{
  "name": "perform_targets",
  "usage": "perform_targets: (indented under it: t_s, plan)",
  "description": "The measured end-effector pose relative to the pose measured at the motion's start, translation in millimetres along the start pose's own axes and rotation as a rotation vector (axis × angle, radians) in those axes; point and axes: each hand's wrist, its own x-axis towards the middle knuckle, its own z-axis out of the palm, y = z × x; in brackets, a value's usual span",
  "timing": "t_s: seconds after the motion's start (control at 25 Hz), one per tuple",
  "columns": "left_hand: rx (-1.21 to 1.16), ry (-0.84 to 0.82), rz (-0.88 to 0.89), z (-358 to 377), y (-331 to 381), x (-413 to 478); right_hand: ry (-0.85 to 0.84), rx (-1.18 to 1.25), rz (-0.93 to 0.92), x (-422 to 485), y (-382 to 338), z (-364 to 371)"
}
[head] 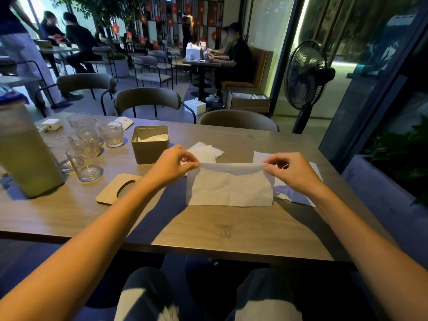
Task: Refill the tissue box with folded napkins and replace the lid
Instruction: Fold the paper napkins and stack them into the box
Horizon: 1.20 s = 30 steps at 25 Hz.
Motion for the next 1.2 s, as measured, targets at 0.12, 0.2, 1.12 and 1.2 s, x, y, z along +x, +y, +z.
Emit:
perform_targets:
  t_s: [0.12,0.2,1.12,1.2]
  plan:
    - [-0.135,-0.009,0.003,-9.6,4.8,3.5,0.043,0.012,-0.012,4.3,-7.0,-8.1]
    - [-0.309,-0.029,-0.049,-12.5,11.7,1.1,0.070,0.039,0.000,5.4,-9.7,-11.2]
    - [0.186,0.019,-0.038,47.4,13.9,-13.2,-0.128,-0.136,0.253,-6.0,7.6,16.5]
    - [0.221,-0.105,0.192,60.2,23.1,-18.4,-0.129,-0.168,0.250,-5.5,10.3,18.9]
